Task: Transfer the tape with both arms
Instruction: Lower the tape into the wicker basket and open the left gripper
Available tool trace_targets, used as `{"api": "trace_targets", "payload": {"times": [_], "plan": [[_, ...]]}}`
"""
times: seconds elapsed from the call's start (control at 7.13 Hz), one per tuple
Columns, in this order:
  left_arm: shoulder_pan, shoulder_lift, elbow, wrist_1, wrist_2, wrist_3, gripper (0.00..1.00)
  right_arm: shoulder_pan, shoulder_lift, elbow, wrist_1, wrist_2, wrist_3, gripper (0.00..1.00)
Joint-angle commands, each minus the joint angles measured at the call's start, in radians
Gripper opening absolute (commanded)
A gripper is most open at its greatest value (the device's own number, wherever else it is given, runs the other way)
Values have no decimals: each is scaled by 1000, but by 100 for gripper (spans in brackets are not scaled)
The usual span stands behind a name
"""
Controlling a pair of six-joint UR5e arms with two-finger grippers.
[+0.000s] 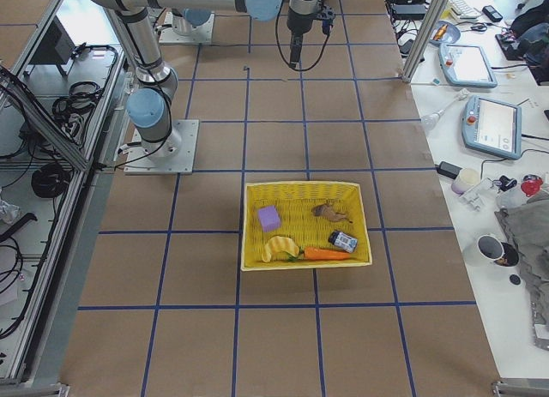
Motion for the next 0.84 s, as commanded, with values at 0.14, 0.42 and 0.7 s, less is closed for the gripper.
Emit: {"api": "trace_targets", "payload": {"times": [0.14, 0.42, 0.7], "plan": [[-402, 226, -13, -256, 18, -614, 100, 0, 0, 2, 2, -1, 0, 100], [-548, 346, -10, -379, -41, -877, 100, 1, 2, 2, 0, 1, 1, 100], [-552, 421, -5, -452, -71, -924, 100, 1, 0, 8, 0, 1, 4, 100]]}}
